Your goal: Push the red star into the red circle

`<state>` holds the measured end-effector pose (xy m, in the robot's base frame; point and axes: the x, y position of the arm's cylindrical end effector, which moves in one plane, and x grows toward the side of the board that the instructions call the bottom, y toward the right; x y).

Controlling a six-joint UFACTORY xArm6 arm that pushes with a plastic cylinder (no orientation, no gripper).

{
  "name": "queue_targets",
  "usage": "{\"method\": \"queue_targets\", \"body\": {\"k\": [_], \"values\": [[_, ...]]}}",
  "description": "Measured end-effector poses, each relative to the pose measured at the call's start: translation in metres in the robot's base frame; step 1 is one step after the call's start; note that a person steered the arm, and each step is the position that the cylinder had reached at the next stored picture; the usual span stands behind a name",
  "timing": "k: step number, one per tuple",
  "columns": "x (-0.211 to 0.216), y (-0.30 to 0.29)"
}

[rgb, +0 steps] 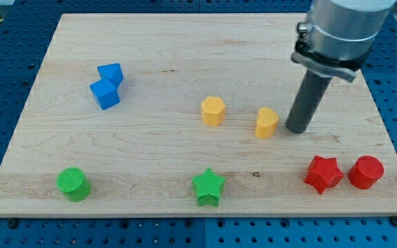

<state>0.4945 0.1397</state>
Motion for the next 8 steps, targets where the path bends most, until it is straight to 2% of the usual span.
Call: {"method": "queue_targets", "body": {"k": [2,5,8], "values": [[-0.006,-0.045],[0.003,-0.064],[0.07,-0.055]]}}
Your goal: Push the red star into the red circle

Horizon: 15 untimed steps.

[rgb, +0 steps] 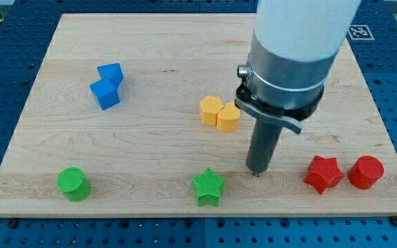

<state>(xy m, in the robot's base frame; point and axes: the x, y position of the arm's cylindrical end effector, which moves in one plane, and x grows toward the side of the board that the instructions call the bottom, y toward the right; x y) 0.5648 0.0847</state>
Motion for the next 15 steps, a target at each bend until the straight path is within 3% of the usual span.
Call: {"method": "queue_targets", "body": {"k": [4,6,7,10,15], "values": [[0.008,0.042],[0.03,0.094],[0.049,0.084],[0.052,0.136],[0.053,0.15]]}}
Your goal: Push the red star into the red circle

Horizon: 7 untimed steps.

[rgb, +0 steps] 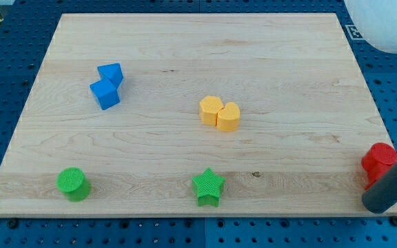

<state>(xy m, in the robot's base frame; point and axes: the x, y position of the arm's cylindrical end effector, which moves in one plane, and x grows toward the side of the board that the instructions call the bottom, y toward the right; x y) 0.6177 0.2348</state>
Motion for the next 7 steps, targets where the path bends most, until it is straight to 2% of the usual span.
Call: {"method": "queue_targets", "body": {"k": [3,5,7], "values": [[-0.012,0.044],[-0.032,0.045],[0.0,0.063]]}}
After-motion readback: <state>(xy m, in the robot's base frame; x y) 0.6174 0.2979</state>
